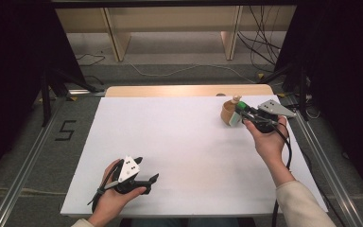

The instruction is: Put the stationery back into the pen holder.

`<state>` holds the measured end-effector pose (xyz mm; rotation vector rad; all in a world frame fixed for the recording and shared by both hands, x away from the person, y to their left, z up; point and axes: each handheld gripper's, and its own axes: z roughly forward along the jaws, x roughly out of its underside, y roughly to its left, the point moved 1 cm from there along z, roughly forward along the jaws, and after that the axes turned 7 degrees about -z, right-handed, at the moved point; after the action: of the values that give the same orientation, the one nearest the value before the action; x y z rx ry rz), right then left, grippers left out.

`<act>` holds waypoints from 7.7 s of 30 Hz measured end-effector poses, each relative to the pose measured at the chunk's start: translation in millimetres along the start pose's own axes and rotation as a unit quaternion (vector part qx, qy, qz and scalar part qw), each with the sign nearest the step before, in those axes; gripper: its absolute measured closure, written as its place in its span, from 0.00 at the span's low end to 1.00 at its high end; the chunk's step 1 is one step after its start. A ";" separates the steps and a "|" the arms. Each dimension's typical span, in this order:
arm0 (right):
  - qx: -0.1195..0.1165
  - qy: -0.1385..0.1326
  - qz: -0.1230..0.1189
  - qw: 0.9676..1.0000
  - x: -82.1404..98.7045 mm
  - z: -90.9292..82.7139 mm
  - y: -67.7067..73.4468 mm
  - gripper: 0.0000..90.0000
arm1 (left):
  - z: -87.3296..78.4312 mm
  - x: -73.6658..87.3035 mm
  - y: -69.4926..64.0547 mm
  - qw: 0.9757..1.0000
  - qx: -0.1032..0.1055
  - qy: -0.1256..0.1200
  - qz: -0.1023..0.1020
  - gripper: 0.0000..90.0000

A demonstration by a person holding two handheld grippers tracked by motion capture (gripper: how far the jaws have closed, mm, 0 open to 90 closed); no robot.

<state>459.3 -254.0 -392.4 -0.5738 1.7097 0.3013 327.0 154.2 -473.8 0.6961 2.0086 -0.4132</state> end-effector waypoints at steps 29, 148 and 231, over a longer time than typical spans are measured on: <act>0.037 -0.003 0.008 0.999 -14.4 34.0 -26.5 0.83 | 0.9 0.3 -0.9 1.000 0.002 0.003 0.001 0.21; 0.093 0.057 -0.011 0.994 34.1 85.0 -35.4 0.83 | 1.8 0.8 -2.4 1.000 0.010 0.006 0.001 0.21; 0.023 0.098 -0.025 0.995 43.5 20.7 -13.5 0.33 | 2.9 1.0 -4.2 1.000 0.010 0.006 -0.002 0.21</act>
<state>478.1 -264.1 -437.6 -0.6292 1.8829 0.1735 325.9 149.7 -476.1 0.7094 2.0200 -0.4335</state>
